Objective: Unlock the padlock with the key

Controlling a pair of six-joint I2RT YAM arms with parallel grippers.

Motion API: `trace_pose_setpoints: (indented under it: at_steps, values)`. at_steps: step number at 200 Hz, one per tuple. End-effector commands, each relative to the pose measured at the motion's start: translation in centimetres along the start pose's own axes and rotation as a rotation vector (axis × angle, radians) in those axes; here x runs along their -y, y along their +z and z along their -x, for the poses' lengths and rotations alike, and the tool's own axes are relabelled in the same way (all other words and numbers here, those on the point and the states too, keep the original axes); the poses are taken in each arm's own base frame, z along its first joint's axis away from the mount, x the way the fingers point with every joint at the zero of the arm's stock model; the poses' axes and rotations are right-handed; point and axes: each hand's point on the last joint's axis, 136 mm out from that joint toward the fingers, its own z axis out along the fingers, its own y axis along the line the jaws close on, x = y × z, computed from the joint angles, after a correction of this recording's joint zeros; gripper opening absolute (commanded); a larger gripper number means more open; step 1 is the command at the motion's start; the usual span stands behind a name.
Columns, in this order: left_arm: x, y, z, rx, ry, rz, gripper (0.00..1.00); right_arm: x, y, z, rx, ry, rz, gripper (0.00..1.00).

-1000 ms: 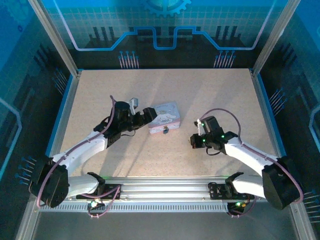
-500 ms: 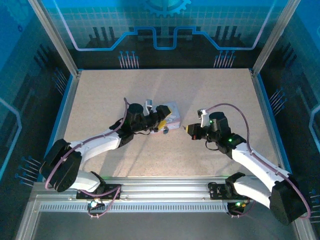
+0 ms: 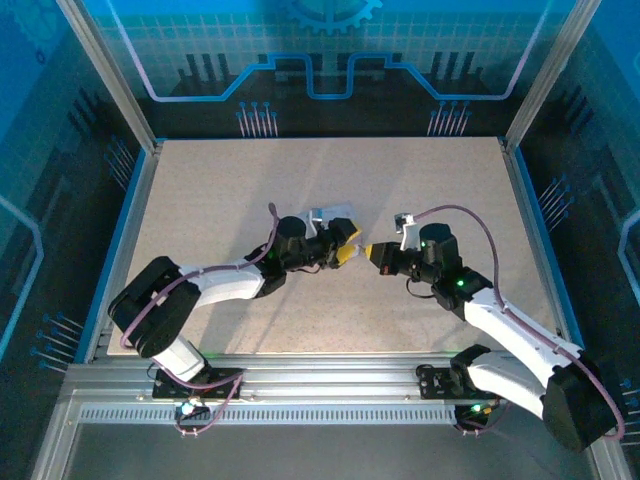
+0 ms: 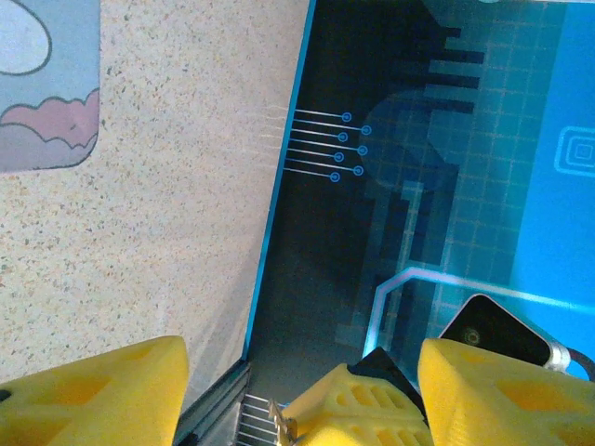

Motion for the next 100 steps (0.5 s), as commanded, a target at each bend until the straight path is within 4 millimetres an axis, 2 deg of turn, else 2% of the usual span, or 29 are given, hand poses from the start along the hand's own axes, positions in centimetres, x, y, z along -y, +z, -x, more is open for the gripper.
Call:
trace_pose_setpoints:
  at_steps: [1,61,100]
  values:
    - [1.2,0.3,-0.3,0.002,-0.001,-0.057,0.64,-0.9,0.3,0.8,0.032,0.011,0.032,0.00]
    - [1.4,1.5,-0.6,-0.021,-0.003,-0.073,0.41,-1.5,0.9,1.8,0.035,-0.015,0.032,0.00]
    - [0.2,1.1,-0.3,0.012,-0.012,-0.055,0.20,-1.0,1.3,1.5,0.034,0.016,0.030,0.00]
